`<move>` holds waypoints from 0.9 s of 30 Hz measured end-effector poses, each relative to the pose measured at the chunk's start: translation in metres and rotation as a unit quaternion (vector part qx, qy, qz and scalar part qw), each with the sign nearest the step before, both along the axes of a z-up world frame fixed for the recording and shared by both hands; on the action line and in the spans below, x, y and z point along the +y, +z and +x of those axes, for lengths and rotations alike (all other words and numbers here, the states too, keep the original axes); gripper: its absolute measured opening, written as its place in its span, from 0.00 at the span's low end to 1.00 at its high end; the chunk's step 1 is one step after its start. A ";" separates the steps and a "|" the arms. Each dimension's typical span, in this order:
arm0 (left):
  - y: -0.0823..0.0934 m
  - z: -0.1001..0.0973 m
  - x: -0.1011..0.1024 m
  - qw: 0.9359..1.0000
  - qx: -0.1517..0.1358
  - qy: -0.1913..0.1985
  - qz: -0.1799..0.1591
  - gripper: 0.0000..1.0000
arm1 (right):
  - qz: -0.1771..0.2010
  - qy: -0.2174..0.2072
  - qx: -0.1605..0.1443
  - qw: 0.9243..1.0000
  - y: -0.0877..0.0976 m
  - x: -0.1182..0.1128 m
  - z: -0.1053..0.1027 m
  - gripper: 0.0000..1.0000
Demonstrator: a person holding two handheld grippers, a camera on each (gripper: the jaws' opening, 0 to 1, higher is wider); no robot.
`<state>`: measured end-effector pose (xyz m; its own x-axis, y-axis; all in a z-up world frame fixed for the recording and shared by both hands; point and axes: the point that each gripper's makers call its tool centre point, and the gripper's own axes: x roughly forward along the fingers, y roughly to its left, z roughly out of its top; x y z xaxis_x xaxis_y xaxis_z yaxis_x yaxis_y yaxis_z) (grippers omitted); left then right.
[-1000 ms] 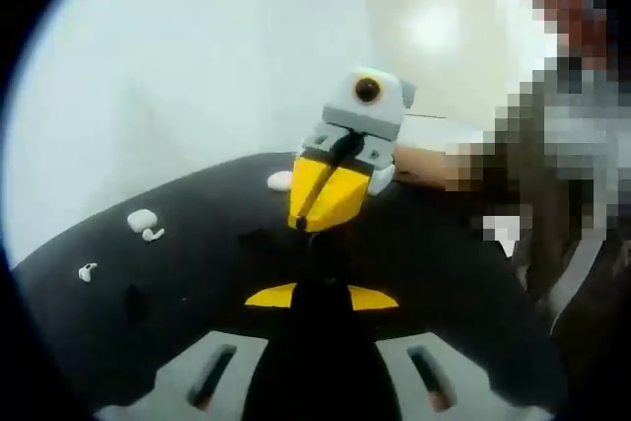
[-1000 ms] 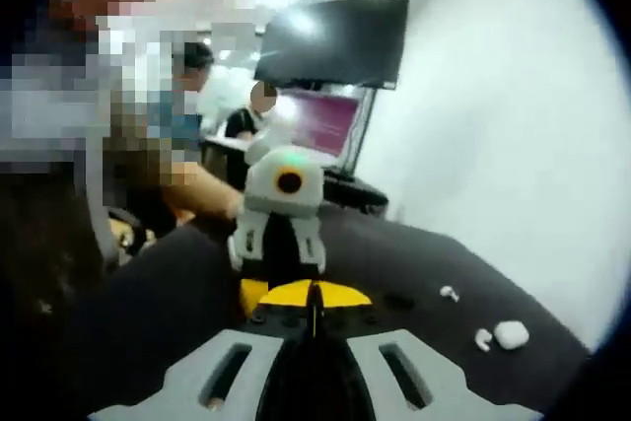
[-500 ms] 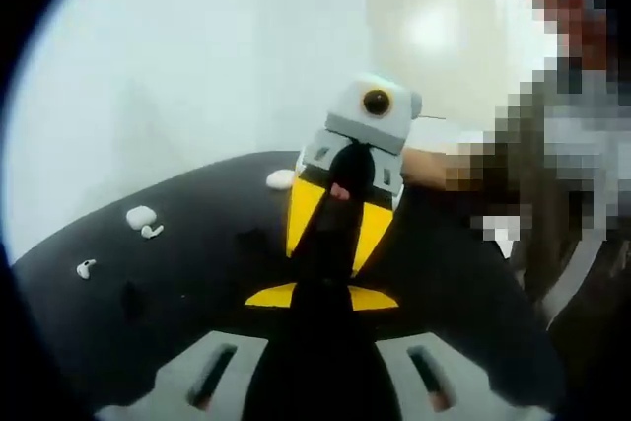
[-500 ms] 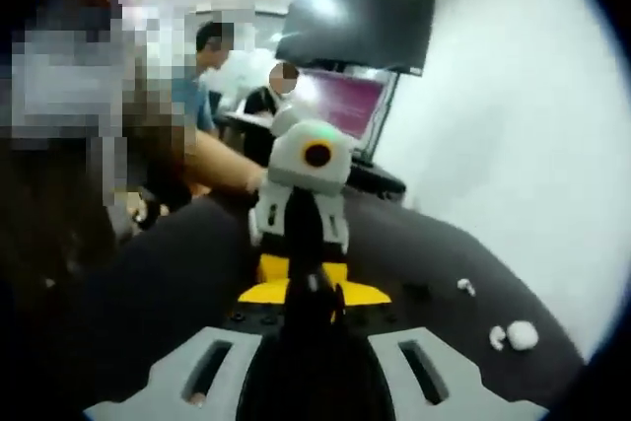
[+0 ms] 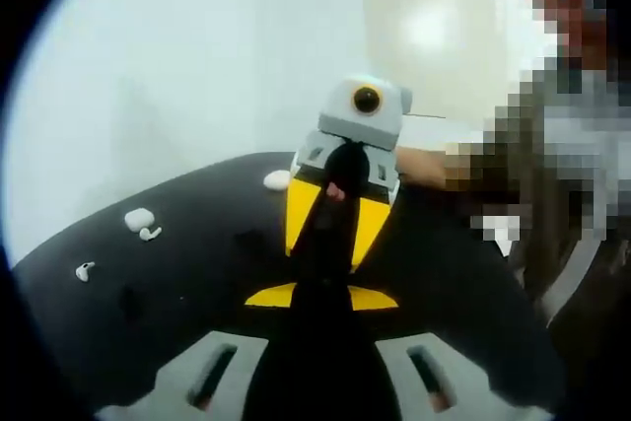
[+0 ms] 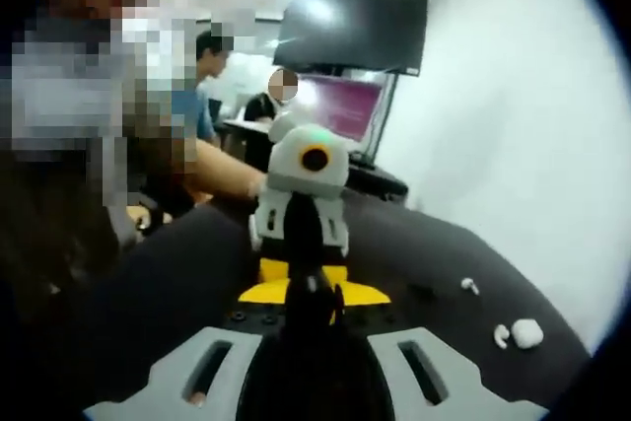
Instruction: Pick up three earphones and place each one into its charging case using tactile feedback, ensure that each earphone is properly inserted and securely positioned inside the case.
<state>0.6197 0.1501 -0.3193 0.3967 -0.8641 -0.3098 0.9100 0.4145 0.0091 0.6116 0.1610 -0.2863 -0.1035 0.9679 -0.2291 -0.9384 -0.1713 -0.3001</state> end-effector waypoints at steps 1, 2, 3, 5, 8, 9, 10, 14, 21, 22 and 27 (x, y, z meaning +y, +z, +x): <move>0.000 0.000 0.000 1.000 0.000 0.000 0.000 0.14 | 0.001 0.000 -0.001 1.000 0.000 0.000 0.000 0.18; 0.000 0.000 0.000 1.000 0.001 0.001 0.000 0.14 | 0.002 0.000 -0.002 1.000 0.001 0.000 0.001 0.18; 0.000 0.001 0.000 1.000 0.001 0.001 0.000 0.14 | 0.004 -0.001 -0.002 1.000 0.001 0.000 0.001 0.19; 0.000 0.001 0.000 1.000 0.001 0.001 0.000 0.14 | 0.021 -0.004 -0.010 1.000 0.008 0.000 0.002 0.18; -0.001 -0.001 -0.002 1.000 0.002 -0.004 0.002 0.14 | 0.046 -0.026 -0.020 0.998 0.020 -0.002 0.012 0.15; -0.002 -0.001 -0.002 1.000 0.001 -0.005 0.003 0.15 | 0.041 -0.031 -0.020 0.998 0.018 -0.003 0.013 0.15; -0.002 -0.001 -0.002 1.000 0.001 -0.004 0.004 0.14 | 0.041 -0.032 -0.020 0.998 0.018 -0.004 0.014 0.15; -0.003 -0.001 -0.002 1.000 0.000 -0.004 0.006 0.14 | 0.033 -0.036 -0.018 0.999 0.013 -0.001 0.015 0.15; -0.003 0.000 -0.002 1.000 0.002 -0.001 0.008 0.14 | 0.027 -0.062 0.009 0.998 0.007 0.002 0.027 0.13; -0.003 0.000 -0.002 1.000 0.002 -0.001 0.008 0.14 | 0.027 -0.061 0.007 0.998 0.007 0.002 0.026 0.12; -0.003 0.001 -0.002 1.000 0.005 0.001 0.007 0.14 | 0.035 -0.060 0.028 0.997 0.012 0.001 0.024 0.14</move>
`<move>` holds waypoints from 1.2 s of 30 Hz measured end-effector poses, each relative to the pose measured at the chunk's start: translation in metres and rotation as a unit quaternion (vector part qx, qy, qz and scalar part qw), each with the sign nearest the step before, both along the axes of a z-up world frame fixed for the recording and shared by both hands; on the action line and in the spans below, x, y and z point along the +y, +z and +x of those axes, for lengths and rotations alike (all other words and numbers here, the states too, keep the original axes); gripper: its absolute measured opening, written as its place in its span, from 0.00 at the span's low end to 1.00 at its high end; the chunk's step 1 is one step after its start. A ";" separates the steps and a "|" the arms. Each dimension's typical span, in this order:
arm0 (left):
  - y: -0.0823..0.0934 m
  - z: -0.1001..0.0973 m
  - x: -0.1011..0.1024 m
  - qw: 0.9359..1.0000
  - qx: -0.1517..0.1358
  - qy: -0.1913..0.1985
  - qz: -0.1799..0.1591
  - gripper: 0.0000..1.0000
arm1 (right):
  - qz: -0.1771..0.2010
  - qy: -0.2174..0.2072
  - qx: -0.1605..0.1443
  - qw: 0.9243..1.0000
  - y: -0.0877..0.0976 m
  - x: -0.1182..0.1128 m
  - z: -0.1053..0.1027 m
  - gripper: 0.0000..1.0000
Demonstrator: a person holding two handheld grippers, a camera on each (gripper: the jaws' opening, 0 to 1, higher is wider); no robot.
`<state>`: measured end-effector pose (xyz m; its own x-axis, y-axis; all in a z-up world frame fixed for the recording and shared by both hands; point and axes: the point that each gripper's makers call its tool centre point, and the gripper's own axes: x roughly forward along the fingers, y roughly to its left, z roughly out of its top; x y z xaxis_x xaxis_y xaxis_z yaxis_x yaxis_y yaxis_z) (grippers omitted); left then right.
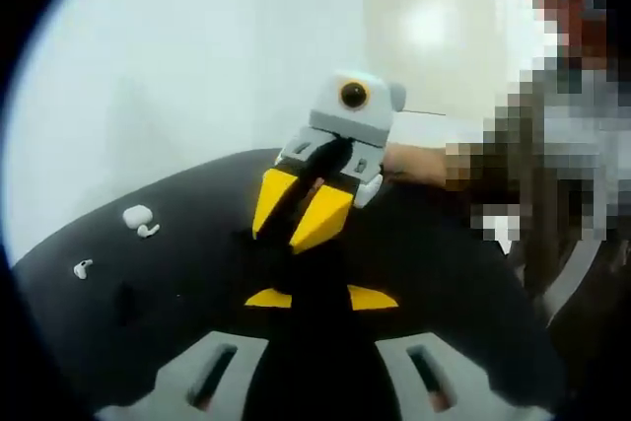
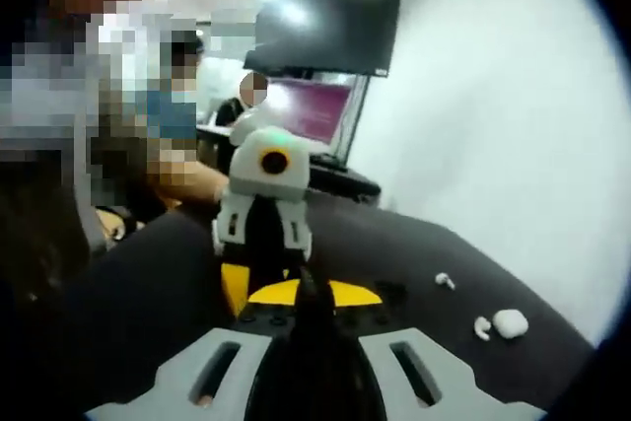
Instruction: Pick up three earphones and place each one into its charging case using tactile feedback, ensure that each earphone is properly inserted and securely positioned inside the case.
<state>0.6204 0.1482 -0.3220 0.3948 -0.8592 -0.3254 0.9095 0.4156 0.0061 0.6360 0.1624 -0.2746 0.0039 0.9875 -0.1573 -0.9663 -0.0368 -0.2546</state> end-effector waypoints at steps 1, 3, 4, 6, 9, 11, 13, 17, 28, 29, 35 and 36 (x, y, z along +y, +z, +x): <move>0.000 0.000 0.000 1.000 0.001 0.001 -0.001 0.14 | 0.019 0.003 0.021 1.000 0.008 -0.001 -0.002 0.18; 0.000 0.000 0.000 1.000 0.004 0.002 -0.002 0.14 | 0.082 -0.005 0.060 0.995 0.037 -0.010 0.006 0.21; 0.000 0.000 0.000 1.000 0.004 0.002 -0.002 0.14 | 0.130 -0.028 0.075 0.988 0.057 -0.020 0.018 0.20; 0.000 0.000 0.000 1.000 0.003 0.002 -0.002 0.14 | 0.221 -0.088 0.132 0.962 0.087 -0.047 0.049 0.20; 0.000 0.000 0.000 1.000 0.003 0.002 -0.003 0.14 | 0.259 -0.212 0.217 0.917 0.081 -0.091 0.104 0.20; 0.000 0.001 0.000 1.000 0.002 0.002 -0.003 0.14 | 0.229 -0.268 0.231 0.907 0.059 -0.103 0.123 0.20; 0.000 0.001 0.000 1.000 0.001 0.003 -0.003 0.14 | 0.193 -0.285 0.250 0.905 0.039 -0.102 0.127 0.20; 0.000 0.001 0.000 1.000 -0.001 0.005 -0.001 0.14 | 0.058 -0.270 0.221 0.935 -0.007 -0.079 0.119 0.20; 0.000 0.001 0.000 1.000 -0.003 0.006 0.001 0.15 | -0.120 -0.106 -0.099 0.982 -0.023 -0.041 0.044 0.20; 0.000 0.001 0.000 1.000 -0.003 0.006 0.001 0.15 | -0.129 -0.099 -0.121 0.979 -0.026 -0.041 0.042 0.20; -0.001 0.001 0.000 1.000 -0.003 0.007 0.001 0.15 | -0.165 -0.123 -0.135 0.969 -0.046 -0.045 0.057 0.19; -0.001 0.001 0.000 1.000 -0.003 0.007 0.001 0.15 | -0.154 -0.127 -0.132 0.971 -0.044 -0.045 0.059 0.18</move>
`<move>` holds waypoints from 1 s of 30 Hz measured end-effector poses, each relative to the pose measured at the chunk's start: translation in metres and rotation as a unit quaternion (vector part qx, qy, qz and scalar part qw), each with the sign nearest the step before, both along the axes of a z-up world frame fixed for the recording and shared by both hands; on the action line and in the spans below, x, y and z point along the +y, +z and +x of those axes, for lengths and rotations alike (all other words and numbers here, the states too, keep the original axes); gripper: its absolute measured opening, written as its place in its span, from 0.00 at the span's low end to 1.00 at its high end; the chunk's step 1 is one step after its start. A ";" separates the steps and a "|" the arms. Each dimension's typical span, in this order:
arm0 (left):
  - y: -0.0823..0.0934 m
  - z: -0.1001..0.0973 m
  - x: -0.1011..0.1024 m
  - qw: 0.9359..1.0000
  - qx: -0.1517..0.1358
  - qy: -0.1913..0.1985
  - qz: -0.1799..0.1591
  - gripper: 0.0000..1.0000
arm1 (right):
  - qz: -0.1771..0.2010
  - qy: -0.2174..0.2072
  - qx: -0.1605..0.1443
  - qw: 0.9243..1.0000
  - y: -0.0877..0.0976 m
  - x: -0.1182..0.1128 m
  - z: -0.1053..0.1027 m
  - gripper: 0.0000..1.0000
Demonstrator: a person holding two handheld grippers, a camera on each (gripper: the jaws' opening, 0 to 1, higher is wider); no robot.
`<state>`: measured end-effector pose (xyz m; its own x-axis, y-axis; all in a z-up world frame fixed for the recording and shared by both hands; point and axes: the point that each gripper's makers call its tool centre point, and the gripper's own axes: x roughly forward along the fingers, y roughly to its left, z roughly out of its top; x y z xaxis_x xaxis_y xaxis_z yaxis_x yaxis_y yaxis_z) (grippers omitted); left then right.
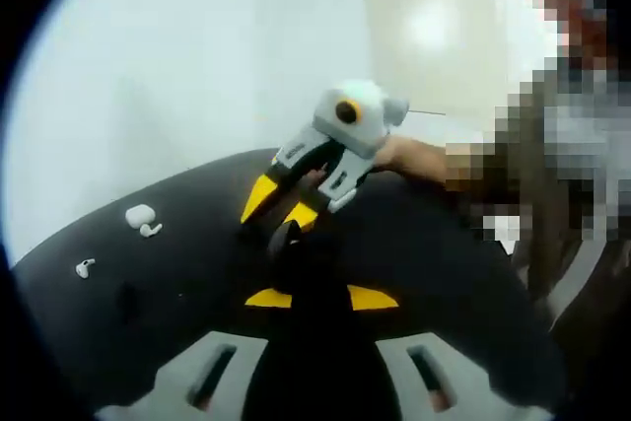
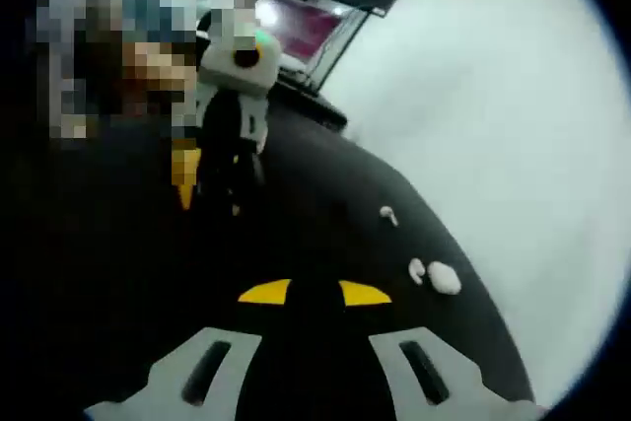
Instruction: Pick up three earphones and place each one into its charging case using tactile feedback, ensure that each earphone is properly inserted and securely positioned inside the case.
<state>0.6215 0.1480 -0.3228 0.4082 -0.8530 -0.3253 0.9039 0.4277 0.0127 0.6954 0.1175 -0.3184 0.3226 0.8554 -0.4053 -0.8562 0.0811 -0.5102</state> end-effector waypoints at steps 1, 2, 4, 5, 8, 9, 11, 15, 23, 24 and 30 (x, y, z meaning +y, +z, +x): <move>0.000 0.000 0.000 1.000 0.000 0.000 0.000 0.15 | 0.007 -0.005 0.011 1.000 0.000 0.000 0.002 0.17; 0.000 0.000 0.000 1.000 0.000 0.000 0.000 0.15 | 0.013 -0.020 0.023 0.999 0.000 -0.001 0.006 0.16; 0.000 0.000 0.000 1.000 0.000 0.001 0.000 0.15 | 0.019 -0.042 0.031 0.998 -0.001 -0.004 0.015 0.16; 0.000 0.000 0.000 1.000 0.000 0.001 0.000 0.15 | 0.023 -0.046 0.035 0.998 0.000 -0.005 0.016 0.16; 0.000 0.001 0.000 1.000 0.000 0.001 0.001 0.15 | 0.027 -0.062 0.043 0.997 0.001 -0.007 0.021 0.12; 0.000 0.001 0.000 1.000 0.000 0.001 0.001 0.15 | 0.027 -0.064 0.044 0.997 0.002 -0.008 0.022 0.11; 0.000 0.001 0.000 1.000 0.001 0.001 0.001 0.15 | 0.047 -0.074 0.072 0.994 0.005 -0.009 0.022 0.11; 0.000 0.001 0.001 1.000 0.001 0.001 0.001 0.15 | 0.093 -0.086 0.152 0.980 0.013 -0.010 0.021 0.04; 0.000 0.001 0.000 1.000 0.000 0.002 0.002 0.15 | 0.045 -0.125 0.122 0.984 -0.002 -0.027 0.038 0.09; 0.000 0.001 0.000 1.000 0.000 0.002 0.002 0.15 | 0.051 -0.122 0.124 0.984 -0.001 -0.025 0.036 0.14; 0.000 0.000 0.000 1.000 0.000 0.002 0.002 0.15 | 0.078 -0.111 0.167 0.977 -0.002 -0.006 0.025 0.22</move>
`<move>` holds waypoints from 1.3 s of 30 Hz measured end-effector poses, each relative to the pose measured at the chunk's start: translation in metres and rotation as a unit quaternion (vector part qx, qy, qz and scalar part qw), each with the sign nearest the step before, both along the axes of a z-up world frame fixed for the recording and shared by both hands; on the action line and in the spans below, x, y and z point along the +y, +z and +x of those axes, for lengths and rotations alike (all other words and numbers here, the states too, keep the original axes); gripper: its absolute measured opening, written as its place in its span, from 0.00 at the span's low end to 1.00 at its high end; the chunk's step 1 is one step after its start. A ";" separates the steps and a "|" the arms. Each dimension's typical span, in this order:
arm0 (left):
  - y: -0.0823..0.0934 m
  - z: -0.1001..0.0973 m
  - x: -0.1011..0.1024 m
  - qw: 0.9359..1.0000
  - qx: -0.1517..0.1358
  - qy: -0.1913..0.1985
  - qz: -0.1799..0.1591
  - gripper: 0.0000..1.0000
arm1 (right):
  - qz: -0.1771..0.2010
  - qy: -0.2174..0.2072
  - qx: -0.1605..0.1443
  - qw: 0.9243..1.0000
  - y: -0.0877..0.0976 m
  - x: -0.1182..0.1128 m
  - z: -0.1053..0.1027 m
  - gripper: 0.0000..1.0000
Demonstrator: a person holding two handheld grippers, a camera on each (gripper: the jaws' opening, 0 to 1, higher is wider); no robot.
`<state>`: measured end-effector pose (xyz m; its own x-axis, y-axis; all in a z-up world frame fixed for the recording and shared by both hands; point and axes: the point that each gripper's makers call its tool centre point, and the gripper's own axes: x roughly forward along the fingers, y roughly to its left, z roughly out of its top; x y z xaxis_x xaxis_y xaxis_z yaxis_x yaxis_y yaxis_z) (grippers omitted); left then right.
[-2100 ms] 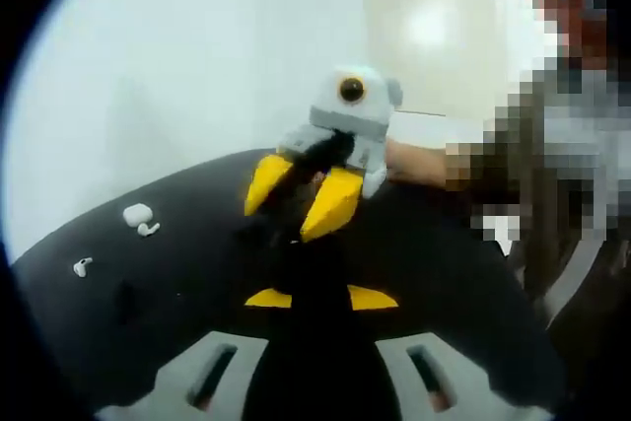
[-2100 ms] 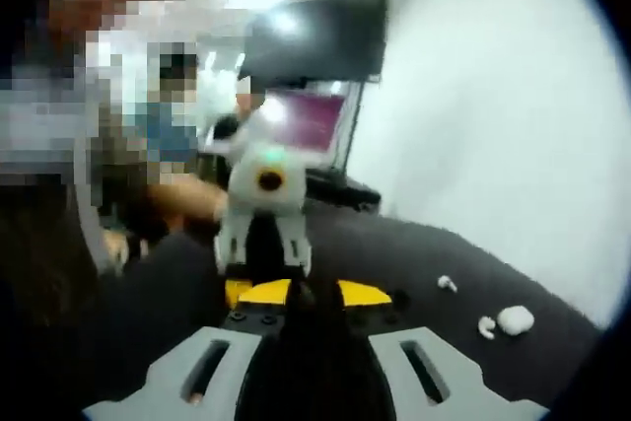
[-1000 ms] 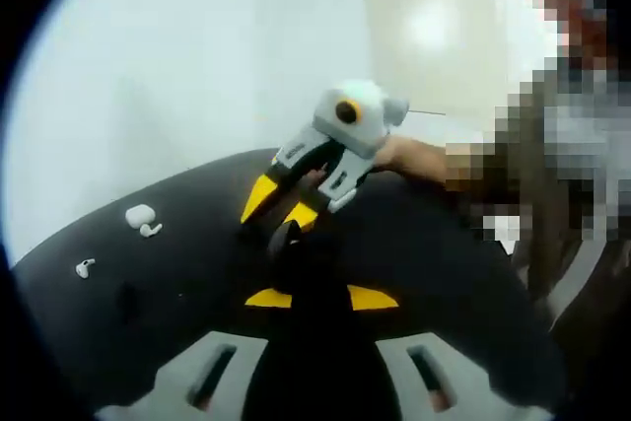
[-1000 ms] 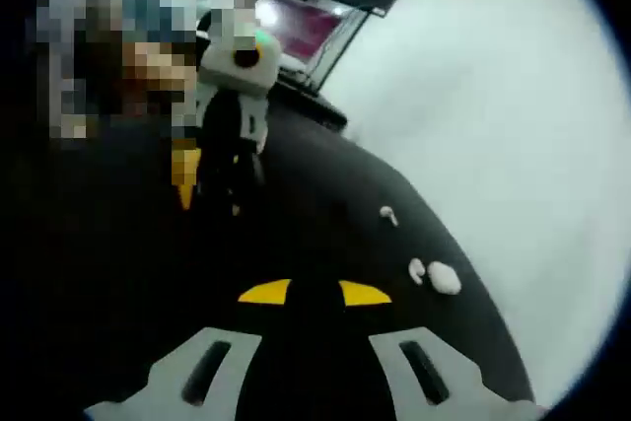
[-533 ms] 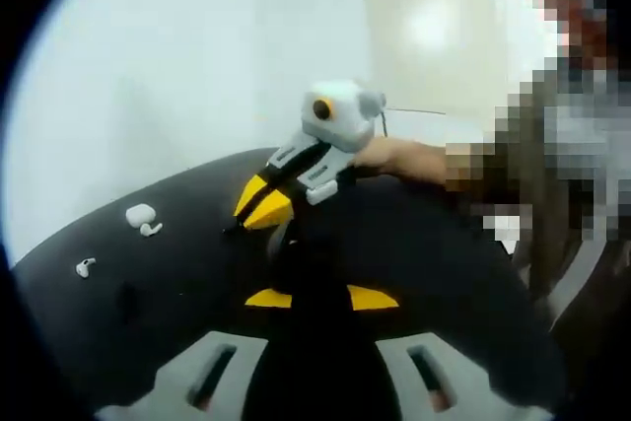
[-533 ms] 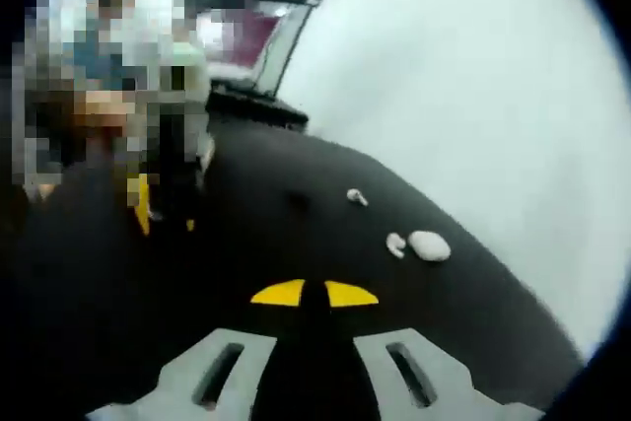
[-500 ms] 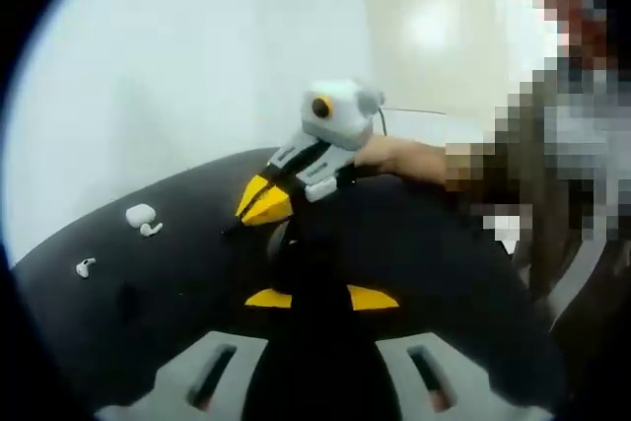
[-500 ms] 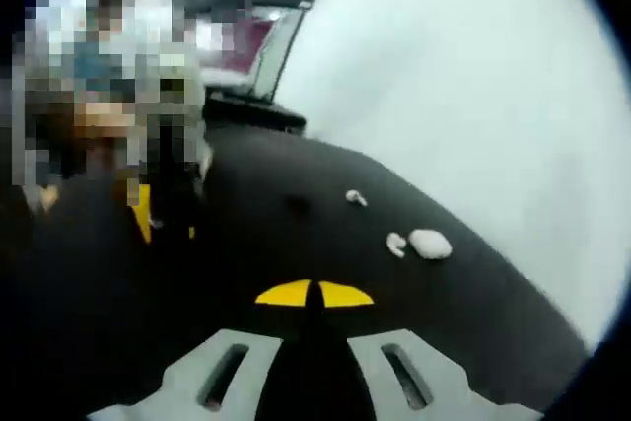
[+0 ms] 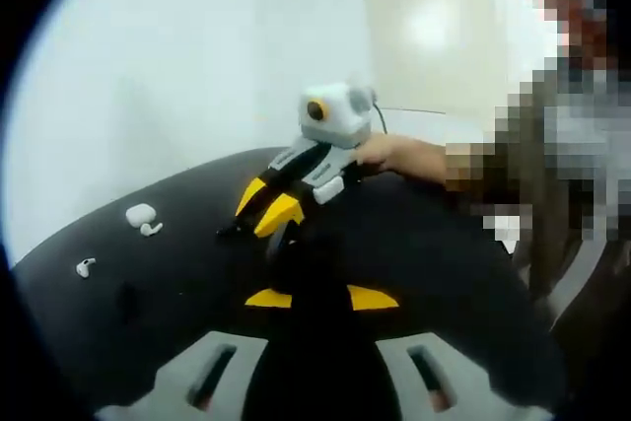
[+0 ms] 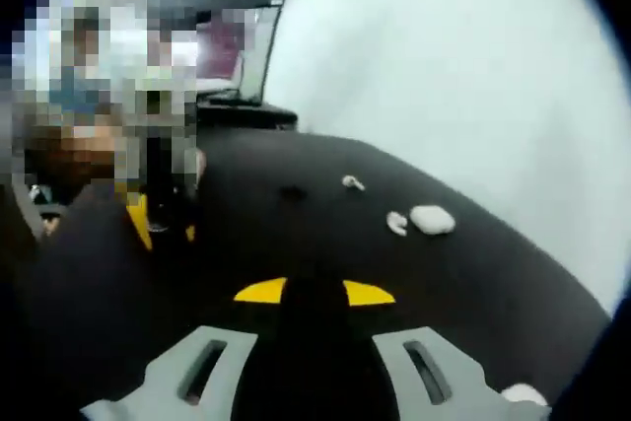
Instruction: Pick up three earphones and place each one into its charging case using tactile feedback, ensure that each earphone is properly inserted and securely positioned inside the case.
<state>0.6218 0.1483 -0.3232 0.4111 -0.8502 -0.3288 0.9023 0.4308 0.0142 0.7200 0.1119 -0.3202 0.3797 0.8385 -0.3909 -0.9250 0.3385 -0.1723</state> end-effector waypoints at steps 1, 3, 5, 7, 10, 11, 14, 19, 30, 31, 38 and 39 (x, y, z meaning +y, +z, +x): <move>0.000 0.000 0.000 1.000 0.000 0.000 0.000 0.15 | -0.002 -0.006 0.002 1.000 -0.002 0.001 0.002 0.22; 0.000 0.000 0.000 1.000 0.000 0.000 0.000 0.15 | 0.005 -0.017 -0.002 1.000 -0.001 0.002 0.006 0.21; 0.000 0.000 0.000 1.000 0.000 0.000 0.000 0.15 | 0.002 -0.023 -0.004 1.000 -0.001 0.001 0.009 0.15; 0.000 0.000 0.000 1.000 0.000 0.000 0.000 0.15 | 0.001 -0.025 -0.003 1.000 -0.002 -0.002 0.010 0.13; 0.000 0.000 0.000 1.000 0.000 -0.001 0.000 0.15 | 0.005 -0.023 0.000 1.000 0.000 -0.003 0.008 0.12; 0.000 0.000 0.000 1.000 0.001 -0.001 0.000 0.15 | 0.010 -0.022 -0.010 1.000 0.005 -0.003 0.009 0.11; 0.000 0.000 0.001 1.000 0.001 0.000 0.000 0.15 | 0.033 -0.019 -0.004 0.999 0.016 -0.005 0.007 0.11; 0.000 0.000 0.001 1.000 0.001 0.000 0.000 0.15 | 0.059 -0.010 -0.008 0.998 0.029 -0.006 0.002 0.11; 0.000 0.000 0.001 1.000 0.002 0.001 -0.001 0.15 | 0.169 0.136 0.031 0.976 0.085 0.009 -0.062 0.11; 0.000 0.000 0.001 1.000 0.002 0.001 -0.001 0.15 | 0.169 0.140 0.031 0.975 0.085 0.009 -0.065 0.11; 0.000 0.002 0.002 1.000 0.000 0.006 0.000 0.15 | 0.126 0.182 0.044 0.974 0.070 0.014 -0.084 0.11; 0.000 0.002 0.002 1.000 0.001 0.006 0.000 0.15 | 0.121 0.186 0.042 0.974 0.068 0.015 -0.086 0.11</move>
